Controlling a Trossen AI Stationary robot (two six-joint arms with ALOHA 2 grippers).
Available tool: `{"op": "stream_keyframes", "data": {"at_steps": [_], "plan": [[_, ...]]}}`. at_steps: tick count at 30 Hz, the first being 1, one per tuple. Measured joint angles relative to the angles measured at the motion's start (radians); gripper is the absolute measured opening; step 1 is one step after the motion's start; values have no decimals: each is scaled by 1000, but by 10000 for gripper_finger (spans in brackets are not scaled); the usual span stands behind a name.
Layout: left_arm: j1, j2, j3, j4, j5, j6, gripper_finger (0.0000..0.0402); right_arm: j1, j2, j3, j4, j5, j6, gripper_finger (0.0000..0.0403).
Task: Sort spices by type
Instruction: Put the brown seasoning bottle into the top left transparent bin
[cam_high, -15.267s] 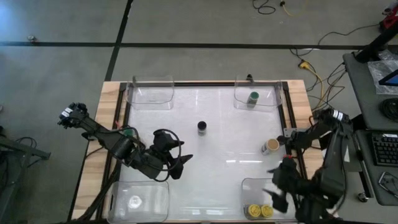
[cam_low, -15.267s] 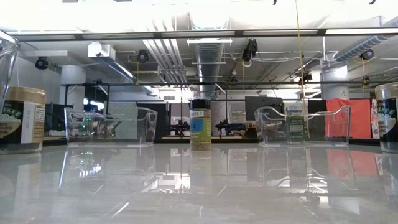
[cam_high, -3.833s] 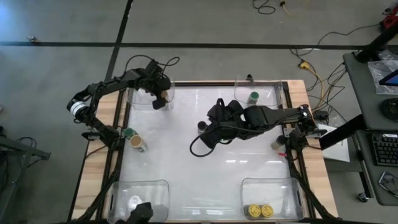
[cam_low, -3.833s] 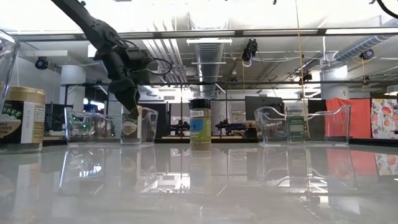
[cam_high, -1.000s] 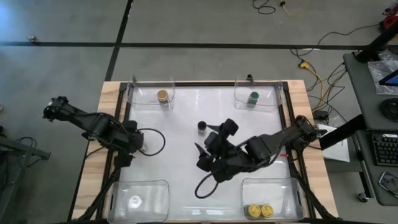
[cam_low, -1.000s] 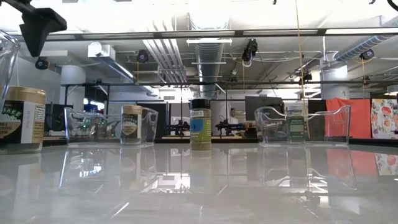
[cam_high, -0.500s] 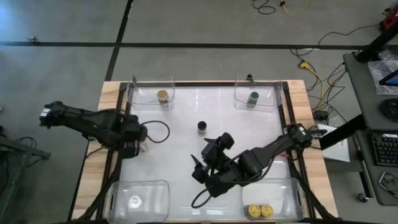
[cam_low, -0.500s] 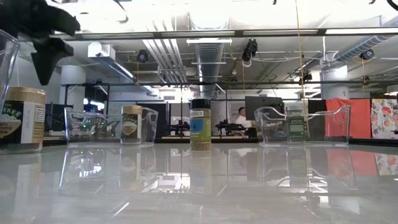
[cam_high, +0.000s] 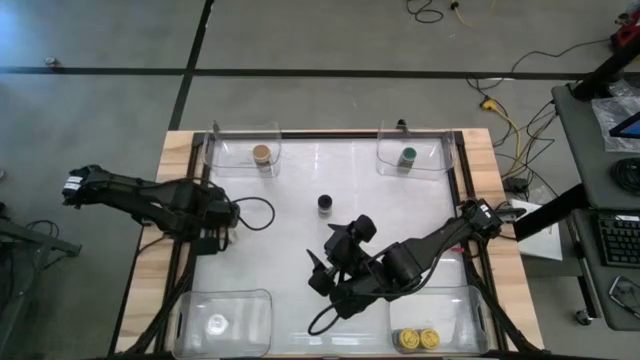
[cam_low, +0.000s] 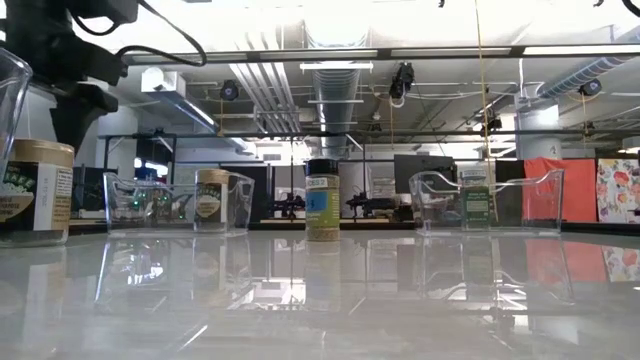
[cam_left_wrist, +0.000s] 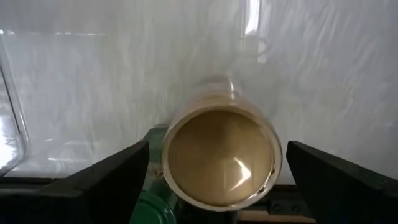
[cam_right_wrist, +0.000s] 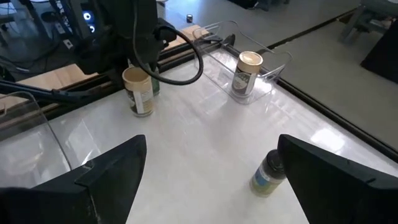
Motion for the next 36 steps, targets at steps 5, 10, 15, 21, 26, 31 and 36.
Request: {"op": "stream_keyframes", "data": {"at_steps": [5,10,15,21,26,31,36], "plan": [[0,17,-6,6,0,-4,362,-2,0,0,0,0,-5,354],[0,65,-22,31,23,-17,348,-2,0,0,0,0,-8,354],[-1,99,-26,44,23,-28,319,-2,-1,0,-1,-1,-9,354],[-1,91,-12,51,24,-40,262,-2,-2,0,-7,-32,-12,354],[-1,69,70,40,24,-53,258,-2,-5,0,-8,-51,-50,354],[-1,67,271,18,-39,-83,258,-24,-20,0,-9,-51,-125,354],[22,68,482,-19,-138,-82,258,-66,-55,1,-7,-50,-216,354]]}}
